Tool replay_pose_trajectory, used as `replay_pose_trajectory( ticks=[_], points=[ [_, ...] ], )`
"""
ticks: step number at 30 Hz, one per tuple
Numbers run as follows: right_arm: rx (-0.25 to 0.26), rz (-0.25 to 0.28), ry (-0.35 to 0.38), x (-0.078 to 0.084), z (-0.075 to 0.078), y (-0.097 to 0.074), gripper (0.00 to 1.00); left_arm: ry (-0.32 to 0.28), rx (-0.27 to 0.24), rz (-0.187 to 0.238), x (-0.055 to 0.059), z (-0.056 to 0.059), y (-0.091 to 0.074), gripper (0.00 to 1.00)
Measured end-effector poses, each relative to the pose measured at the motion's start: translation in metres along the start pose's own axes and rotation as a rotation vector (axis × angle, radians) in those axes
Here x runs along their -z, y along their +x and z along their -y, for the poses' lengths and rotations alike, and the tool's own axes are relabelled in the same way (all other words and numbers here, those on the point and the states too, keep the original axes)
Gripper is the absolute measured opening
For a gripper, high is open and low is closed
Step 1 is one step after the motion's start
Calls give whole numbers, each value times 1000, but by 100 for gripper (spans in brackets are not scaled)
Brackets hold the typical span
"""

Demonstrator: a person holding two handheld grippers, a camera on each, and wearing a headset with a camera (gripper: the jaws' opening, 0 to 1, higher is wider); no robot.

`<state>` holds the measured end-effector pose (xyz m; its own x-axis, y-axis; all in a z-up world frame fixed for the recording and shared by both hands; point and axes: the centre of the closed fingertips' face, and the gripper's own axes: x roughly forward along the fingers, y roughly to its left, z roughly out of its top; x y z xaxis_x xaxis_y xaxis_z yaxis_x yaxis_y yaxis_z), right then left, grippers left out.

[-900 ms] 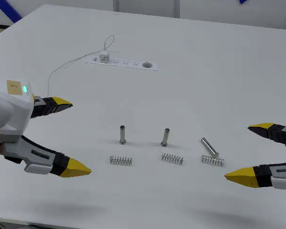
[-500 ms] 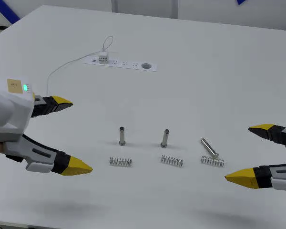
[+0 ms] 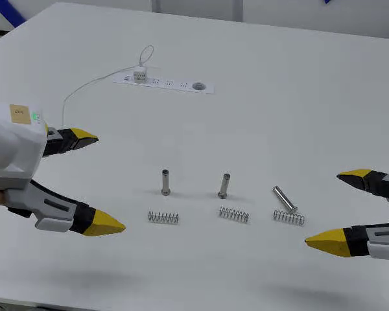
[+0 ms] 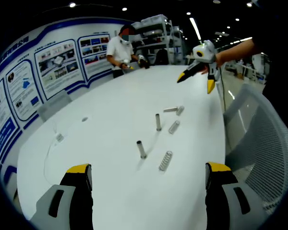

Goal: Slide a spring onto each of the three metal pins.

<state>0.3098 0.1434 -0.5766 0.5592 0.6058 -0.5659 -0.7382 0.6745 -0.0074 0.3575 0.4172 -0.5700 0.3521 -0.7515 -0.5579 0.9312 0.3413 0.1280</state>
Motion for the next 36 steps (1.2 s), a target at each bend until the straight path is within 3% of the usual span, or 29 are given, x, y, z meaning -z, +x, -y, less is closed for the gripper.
replay_pose_trajectory(
  ticks=[12, 19, 23, 27, 36],
  points=[
    [8, 21, 15, -10, 5, 6, 88, -6, 5, 10, 0, 4, 1, 100],
    [28, -5, 17, -8, 15, 16, 87, -19, -9, 26, -3, 1, 0, 100],
    [40, -18, 10, -11, 22, 24, 86, -17, -11, 12, 0, 0, 2, 100],
    [41, -5, 9, -17, 24, 28, 85, -19, -9, 14, -1, 1, 2, 100],
    [44, -33, 19, -10, 28, 37, 82, -18, -5, 6, 4, 3, 4, 100]
  ],
)
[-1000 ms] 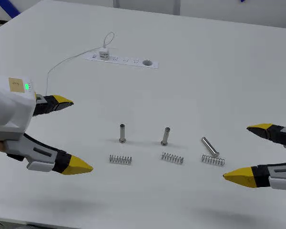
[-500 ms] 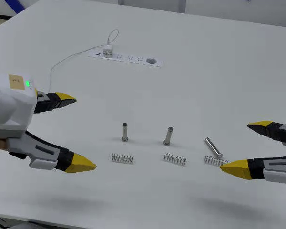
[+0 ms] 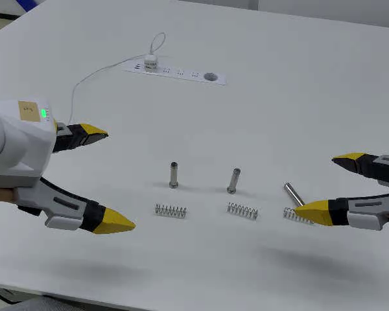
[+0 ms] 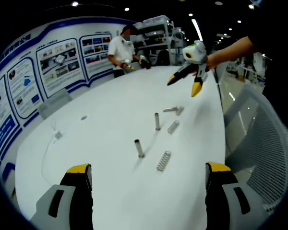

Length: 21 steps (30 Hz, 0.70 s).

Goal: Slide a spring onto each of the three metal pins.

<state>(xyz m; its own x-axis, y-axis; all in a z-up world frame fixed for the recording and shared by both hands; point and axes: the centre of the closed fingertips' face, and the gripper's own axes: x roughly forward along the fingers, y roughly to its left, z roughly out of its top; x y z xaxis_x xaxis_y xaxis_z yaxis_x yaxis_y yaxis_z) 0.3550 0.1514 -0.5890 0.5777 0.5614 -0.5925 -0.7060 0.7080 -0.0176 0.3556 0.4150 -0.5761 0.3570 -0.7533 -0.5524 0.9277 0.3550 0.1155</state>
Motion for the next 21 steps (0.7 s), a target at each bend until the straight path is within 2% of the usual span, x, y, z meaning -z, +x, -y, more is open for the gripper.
replay_pose_trajectory(
  ticks=[8, 11, 14, 18, 21],
  points=[
    [23, -20, 29, 5, 10, 11, 80, 4, -5, -5, 1, -6, 0, 100],
    [35, -33, 52, 7, 16, 15, 76, 5, -6, -3, 1, -8, 0, 100],
    [55, -20, 52, 5, 23, 18, 73, 2, -10, 2, 1, -10, 0, 100],
    [68, -25, 100, 7, 31, 22, 70, 4, -15, -1, 3, -12, 1, 100],
    [84, -32, 119, 8, 36, 24, 64, 0, -13, -1, 5, -11, 1, 100]
  ],
)
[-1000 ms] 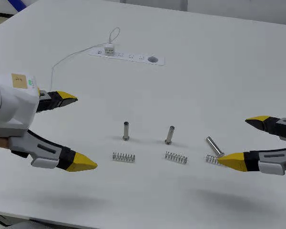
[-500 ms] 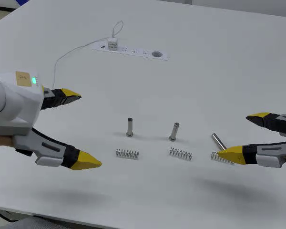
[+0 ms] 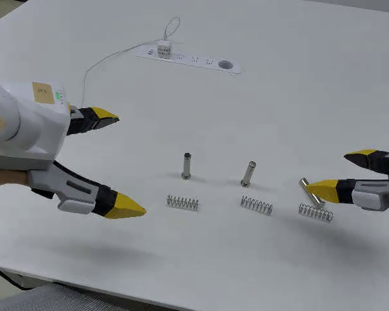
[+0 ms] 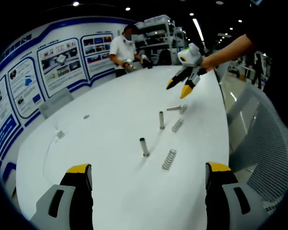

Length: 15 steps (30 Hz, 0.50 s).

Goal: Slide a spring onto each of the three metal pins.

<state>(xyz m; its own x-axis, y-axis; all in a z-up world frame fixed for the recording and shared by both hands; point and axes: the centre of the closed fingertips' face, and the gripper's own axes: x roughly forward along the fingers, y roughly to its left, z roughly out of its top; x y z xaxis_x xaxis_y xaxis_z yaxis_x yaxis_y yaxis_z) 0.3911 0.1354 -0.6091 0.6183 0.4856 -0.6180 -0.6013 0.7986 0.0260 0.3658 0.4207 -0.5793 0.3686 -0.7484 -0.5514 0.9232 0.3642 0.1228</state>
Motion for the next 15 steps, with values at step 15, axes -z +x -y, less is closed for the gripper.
replay_pose_trajectory(
  ticks=[15],
  points=[
    [3, -101, -47, 16, -3, 21, 44, -19, 9, -12, 8, 0, 7, 100]
  ],
)
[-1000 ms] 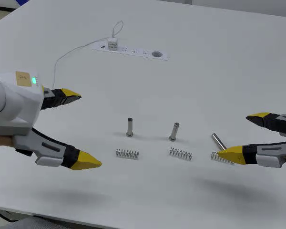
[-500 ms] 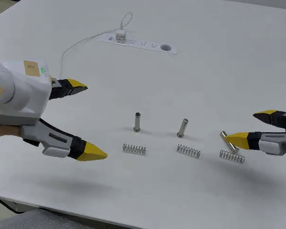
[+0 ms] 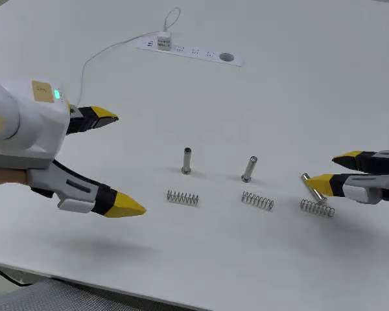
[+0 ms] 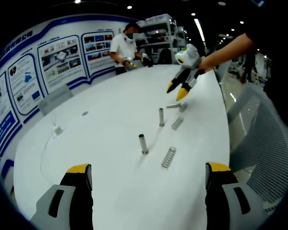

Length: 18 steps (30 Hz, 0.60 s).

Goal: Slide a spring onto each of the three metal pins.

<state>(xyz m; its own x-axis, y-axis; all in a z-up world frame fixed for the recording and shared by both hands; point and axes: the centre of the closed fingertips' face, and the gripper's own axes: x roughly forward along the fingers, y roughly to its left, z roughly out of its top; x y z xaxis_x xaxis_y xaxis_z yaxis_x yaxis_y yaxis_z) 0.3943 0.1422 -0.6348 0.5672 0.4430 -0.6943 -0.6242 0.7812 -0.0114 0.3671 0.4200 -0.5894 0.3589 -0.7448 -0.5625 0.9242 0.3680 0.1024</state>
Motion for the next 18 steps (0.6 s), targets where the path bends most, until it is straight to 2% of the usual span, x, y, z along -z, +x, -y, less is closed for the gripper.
replay_pose_trajectory(
  ticks=[9, 12, 18],
  points=[
    [10, -55, 40, 10, 0, 18, 32, 0, 5, -22, 5, 0, 2, 100],
    [19, -73, 25, 15, 0, 22, 29, -6, 8, -19, 4, 1, 2, 100],
    [32, -73, 51, 14, 4, 26, 26, -8, 9, -22, 4, 1, 3, 100]
  ],
)
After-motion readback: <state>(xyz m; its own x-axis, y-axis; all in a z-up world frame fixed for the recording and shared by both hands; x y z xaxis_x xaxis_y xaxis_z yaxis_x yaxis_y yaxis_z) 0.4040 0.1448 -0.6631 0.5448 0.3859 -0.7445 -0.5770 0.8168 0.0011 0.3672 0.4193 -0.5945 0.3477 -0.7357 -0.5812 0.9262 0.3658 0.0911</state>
